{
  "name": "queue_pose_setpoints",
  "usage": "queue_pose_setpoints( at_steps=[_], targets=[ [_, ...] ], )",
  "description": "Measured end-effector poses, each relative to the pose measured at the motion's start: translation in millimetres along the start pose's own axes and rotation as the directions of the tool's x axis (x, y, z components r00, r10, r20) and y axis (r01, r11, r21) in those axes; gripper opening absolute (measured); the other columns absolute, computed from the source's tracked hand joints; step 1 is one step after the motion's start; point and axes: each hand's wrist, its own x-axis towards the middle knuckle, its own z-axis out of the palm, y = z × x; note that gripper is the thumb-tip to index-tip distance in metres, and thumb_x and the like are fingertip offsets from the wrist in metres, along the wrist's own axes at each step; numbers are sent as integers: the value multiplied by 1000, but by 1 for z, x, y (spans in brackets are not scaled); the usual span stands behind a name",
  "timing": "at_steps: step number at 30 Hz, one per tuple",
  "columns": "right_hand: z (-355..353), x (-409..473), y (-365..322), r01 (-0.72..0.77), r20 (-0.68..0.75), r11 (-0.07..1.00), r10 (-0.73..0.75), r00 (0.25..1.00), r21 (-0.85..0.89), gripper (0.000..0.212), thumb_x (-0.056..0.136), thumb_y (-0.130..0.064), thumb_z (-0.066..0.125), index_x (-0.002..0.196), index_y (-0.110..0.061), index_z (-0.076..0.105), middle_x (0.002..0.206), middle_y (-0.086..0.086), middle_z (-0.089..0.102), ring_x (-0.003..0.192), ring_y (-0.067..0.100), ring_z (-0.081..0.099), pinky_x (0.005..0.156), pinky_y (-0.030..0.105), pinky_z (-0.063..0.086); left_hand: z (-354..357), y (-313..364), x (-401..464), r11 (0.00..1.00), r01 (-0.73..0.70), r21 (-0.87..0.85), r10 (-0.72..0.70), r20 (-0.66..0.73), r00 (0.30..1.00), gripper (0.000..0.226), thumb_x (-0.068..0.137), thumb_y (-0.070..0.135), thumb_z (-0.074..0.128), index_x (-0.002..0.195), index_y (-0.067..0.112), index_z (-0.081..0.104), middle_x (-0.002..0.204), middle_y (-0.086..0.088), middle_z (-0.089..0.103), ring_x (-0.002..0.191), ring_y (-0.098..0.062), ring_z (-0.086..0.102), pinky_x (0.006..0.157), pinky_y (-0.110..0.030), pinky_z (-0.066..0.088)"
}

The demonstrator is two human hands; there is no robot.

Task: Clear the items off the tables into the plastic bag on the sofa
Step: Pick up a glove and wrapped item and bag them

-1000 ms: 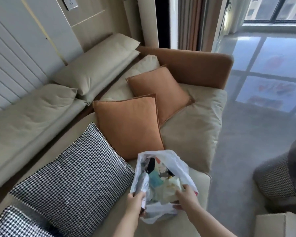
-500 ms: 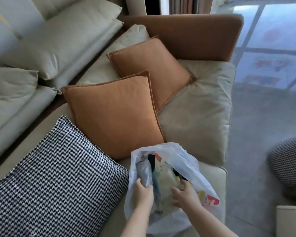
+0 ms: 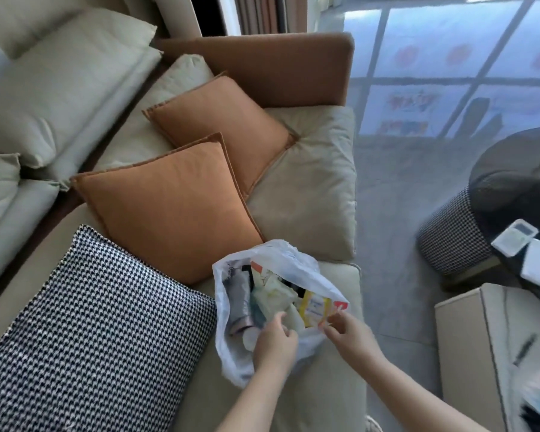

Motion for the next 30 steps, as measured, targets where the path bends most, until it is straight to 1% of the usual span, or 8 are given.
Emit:
queue_pose_setpoints(
  at_steps=[3, 6, 9, 12, 18, 21, 26, 30],
  targets=[
    [-19, -25, 26, -26, -73, 998, 21, 997, -61, 21, 88, -29, 57, 104, -19, 65, 108, -2, 69, 102, 17, 61, 82, 28, 46, 22, 17, -24, 982, -134, 134, 123, 91, 988, 42, 91, 30, 45, 133, 27, 49, 124, 1, 61, 114, -20, 56, 90, -29, 47],
    [-37, -47, 56, -49, -110, 994, 38, 993, -98, 27, 87, -32, 56, 111, -20, 63, 116, 0, 66, 110, 18, 59, 89, 28, 45, 53, 35, -47, 930, -274, 244, 226, 207, 952, 45, 92, 38, 46, 135, 26, 44, 126, 0, 60, 117, -20, 55, 93, -31, 47],
    [-56, -68, 89, -87, -147, 988, 68, 987, -131, 33, 89, -36, 53, 118, -22, 59, 122, -1, 62, 115, 18, 56, 92, 28, 43, 87, 51, -70, 851, -394, 347, 301, 292, 908, 47, 93, 42, 44, 136, 25, 44, 128, 0, 59, 120, -18, 53, 95, -31, 44],
    [-73, -91, 124, -145, -195, 981, 118, 974, -131, 34, 90, -38, 51, 120, -23, 57, 122, 0, 60, 116, 19, 55, 93, 29, 42, 120, 64, -95, 788, -473, 395, 341, 360, 869, 44, 92, 45, 43, 131, 27, 49, 127, 3, 59, 122, -16, 52, 95, -30, 42],
    [-100, -145, 205, -255, -260, 966, 237, 936, -40, 29, 91, -37, 51, 116, -23, 57, 119, -2, 62, 113, 17, 56, 90, 27, 43, 188, 81, -152, 721, -541, 433, 340, 459, 821, 41, 90, 47, 43, 125, 28, 54, 122, 4, 63, 117, -17, 56, 91, -26, 43],
    [-107, -174, 253, -289, -249, 957, 284, 926, 18, 28, 91, -35, 51, 115, -23, 59, 118, -1, 63, 111, 19, 58, 92, 29, 45, 226, 83, -185, 701, -557, 445, 332, 488, 807, 40, 89, 49, 43, 121, 29, 55, 120, 4, 64, 115, -18, 57, 90, -27, 44],
    [-121, -228, 335, -337, -244, 939, 341, 908, 59, 28, 91, -34, 51, 115, -24, 60, 120, 0, 63, 111, 20, 58, 89, 28, 46, 286, 80, -249, 658, -579, 481, 311, 527, 791, 39, 89, 50, 41, 119, 30, 56, 122, 5, 62, 115, -18, 57, 91, -30, 44],
    [-130, -278, 394, -368, -260, 922, 387, 884, 120, 28, 91, -34, 49, 114, -25, 60, 120, -1, 63, 110, 22, 58, 88, 30, 47, 330, 76, -303, 631, -592, 502, 294, 551, 781, 36, 89, 47, 42, 116, 28, 57, 120, 4, 63, 114, -19, 57, 87, -29, 45]
  ],
)
